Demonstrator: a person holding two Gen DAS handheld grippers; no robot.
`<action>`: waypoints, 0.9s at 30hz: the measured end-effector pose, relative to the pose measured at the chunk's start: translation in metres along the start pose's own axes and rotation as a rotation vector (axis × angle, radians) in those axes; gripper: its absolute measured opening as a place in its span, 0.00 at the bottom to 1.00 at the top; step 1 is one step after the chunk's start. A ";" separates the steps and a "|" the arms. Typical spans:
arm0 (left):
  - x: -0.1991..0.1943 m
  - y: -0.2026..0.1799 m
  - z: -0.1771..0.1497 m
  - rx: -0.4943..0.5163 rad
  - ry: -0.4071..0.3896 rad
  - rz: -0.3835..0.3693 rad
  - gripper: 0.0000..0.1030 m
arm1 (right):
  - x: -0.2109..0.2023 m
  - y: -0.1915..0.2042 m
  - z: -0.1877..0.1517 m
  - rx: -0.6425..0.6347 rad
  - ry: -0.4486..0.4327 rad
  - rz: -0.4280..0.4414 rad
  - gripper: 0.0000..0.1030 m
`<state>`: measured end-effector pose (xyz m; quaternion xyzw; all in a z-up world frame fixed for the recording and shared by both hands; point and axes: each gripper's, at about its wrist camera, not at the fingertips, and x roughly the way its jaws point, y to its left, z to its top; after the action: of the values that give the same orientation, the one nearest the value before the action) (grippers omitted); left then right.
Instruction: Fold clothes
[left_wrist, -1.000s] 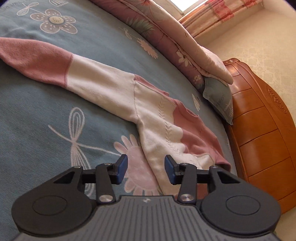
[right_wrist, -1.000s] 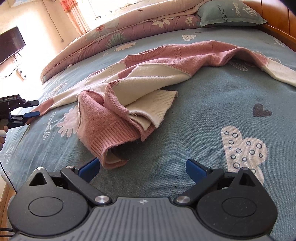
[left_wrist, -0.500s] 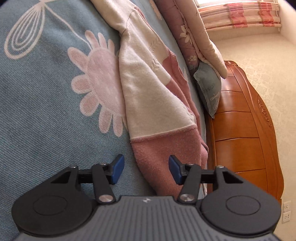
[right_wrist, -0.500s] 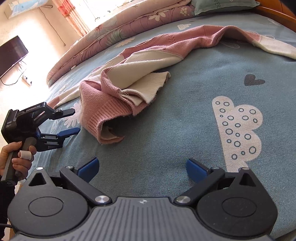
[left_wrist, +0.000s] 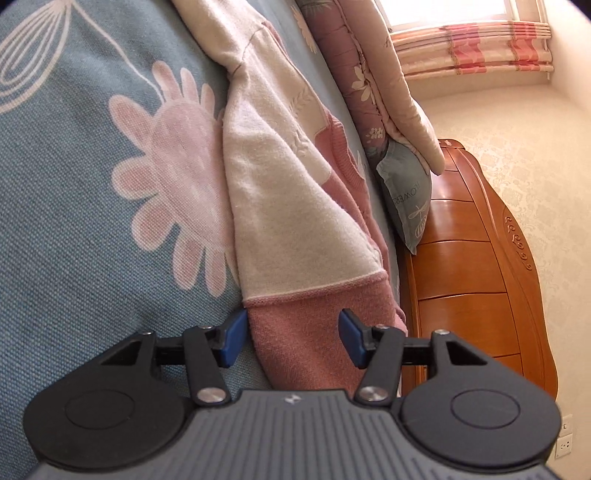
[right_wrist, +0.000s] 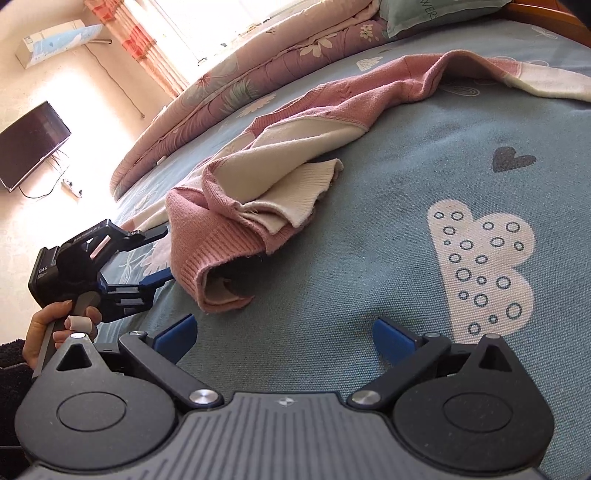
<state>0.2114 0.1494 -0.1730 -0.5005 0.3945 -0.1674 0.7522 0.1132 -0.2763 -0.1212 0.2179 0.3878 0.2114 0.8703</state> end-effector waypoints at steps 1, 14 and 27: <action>0.000 0.001 -0.001 0.004 -0.002 -0.007 0.54 | -0.001 0.000 0.003 0.000 -0.013 0.002 0.99; -0.003 -0.001 -0.007 0.061 -0.020 -0.025 0.53 | 0.021 0.054 0.064 -0.318 -0.094 0.014 0.68; 0.016 -0.002 0.016 -0.017 0.018 -0.061 0.54 | 0.031 0.041 0.033 -0.210 -0.015 0.002 0.69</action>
<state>0.2341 0.1477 -0.1750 -0.5173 0.3870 -0.1912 0.7389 0.1494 -0.2330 -0.0969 0.1275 0.3571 0.2499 0.8909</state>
